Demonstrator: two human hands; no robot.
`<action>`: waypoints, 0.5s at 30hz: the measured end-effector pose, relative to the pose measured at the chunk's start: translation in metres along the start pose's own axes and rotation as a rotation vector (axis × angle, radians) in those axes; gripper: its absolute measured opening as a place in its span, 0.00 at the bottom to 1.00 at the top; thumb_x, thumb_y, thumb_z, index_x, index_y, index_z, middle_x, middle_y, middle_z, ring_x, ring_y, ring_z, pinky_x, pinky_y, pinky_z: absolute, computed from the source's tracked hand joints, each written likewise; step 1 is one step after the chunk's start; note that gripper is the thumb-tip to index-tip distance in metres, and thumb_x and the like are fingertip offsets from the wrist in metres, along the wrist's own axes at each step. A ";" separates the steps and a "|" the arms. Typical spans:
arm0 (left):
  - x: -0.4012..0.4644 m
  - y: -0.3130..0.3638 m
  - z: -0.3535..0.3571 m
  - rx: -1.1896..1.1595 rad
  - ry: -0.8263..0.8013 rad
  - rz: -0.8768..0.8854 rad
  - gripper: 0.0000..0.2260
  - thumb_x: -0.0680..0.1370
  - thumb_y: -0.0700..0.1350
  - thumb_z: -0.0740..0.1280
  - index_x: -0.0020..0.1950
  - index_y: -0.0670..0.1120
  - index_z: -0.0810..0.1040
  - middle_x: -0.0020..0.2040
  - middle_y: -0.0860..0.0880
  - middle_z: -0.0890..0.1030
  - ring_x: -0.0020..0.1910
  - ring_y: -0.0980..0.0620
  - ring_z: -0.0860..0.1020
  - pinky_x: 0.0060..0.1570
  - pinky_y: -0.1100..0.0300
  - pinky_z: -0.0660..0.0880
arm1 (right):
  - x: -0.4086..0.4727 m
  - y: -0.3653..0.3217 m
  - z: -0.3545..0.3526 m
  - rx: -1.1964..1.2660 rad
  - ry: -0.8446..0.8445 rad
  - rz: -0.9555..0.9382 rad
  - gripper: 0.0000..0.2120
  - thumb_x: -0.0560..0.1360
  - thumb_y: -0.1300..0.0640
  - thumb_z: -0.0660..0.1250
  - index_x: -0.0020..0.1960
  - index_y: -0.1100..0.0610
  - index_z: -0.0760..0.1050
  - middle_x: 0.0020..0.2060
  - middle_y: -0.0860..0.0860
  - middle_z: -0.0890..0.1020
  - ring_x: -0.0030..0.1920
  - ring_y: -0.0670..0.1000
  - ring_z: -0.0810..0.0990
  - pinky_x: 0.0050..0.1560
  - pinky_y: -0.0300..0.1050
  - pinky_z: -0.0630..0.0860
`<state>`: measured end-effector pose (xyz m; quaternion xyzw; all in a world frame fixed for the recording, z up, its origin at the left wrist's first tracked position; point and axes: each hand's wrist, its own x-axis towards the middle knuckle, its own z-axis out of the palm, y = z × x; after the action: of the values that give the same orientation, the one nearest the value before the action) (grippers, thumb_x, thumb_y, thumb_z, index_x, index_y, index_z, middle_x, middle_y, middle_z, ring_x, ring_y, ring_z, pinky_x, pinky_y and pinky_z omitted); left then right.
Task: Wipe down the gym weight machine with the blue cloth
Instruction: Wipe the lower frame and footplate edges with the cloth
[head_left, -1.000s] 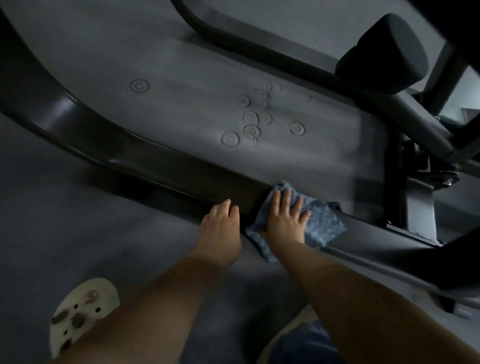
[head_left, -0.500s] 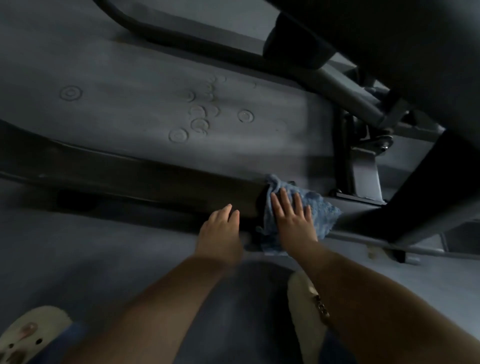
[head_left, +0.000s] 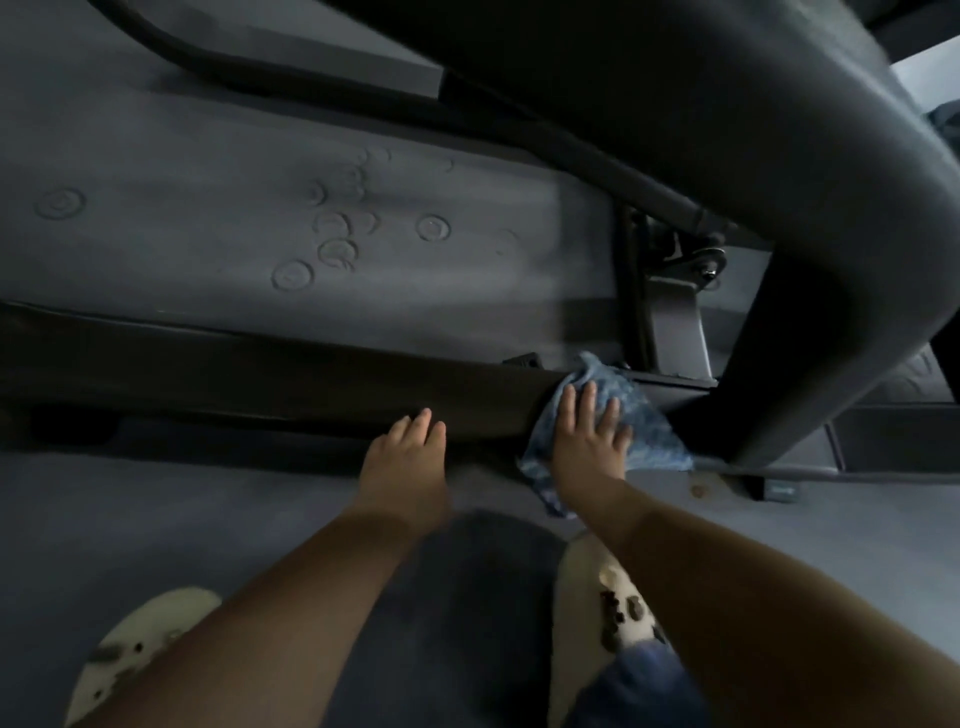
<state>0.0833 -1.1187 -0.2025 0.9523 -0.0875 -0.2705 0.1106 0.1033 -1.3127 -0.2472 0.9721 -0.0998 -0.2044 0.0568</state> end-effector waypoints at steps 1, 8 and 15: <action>0.001 -0.002 0.000 0.020 0.016 -0.007 0.29 0.78 0.46 0.58 0.77 0.45 0.50 0.78 0.46 0.48 0.76 0.47 0.49 0.72 0.54 0.52 | -0.001 -0.014 0.000 -0.016 0.036 -0.023 0.37 0.73 0.51 0.69 0.76 0.58 0.56 0.75 0.61 0.57 0.72 0.70 0.56 0.64 0.69 0.61; 0.005 -0.003 -0.003 0.064 0.113 -0.012 0.25 0.79 0.50 0.56 0.75 0.46 0.57 0.77 0.47 0.54 0.75 0.48 0.55 0.69 0.57 0.56 | -0.005 -0.089 -0.008 0.009 0.069 -0.418 0.27 0.81 0.53 0.50 0.78 0.53 0.44 0.77 0.55 0.45 0.75 0.65 0.44 0.70 0.67 0.47; 0.008 -0.006 -0.008 0.078 0.112 -0.011 0.23 0.79 0.43 0.54 0.74 0.45 0.58 0.77 0.46 0.54 0.74 0.47 0.56 0.69 0.55 0.57 | 0.002 -0.020 0.005 -0.053 0.128 -0.427 0.37 0.59 0.57 0.75 0.68 0.53 0.72 0.66 0.54 0.74 0.63 0.65 0.74 0.54 0.69 0.71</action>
<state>0.0948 -1.1133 -0.2010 0.9700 -0.0864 -0.2140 0.0765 0.1058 -1.2943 -0.2555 0.9804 0.1175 -0.1522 0.0438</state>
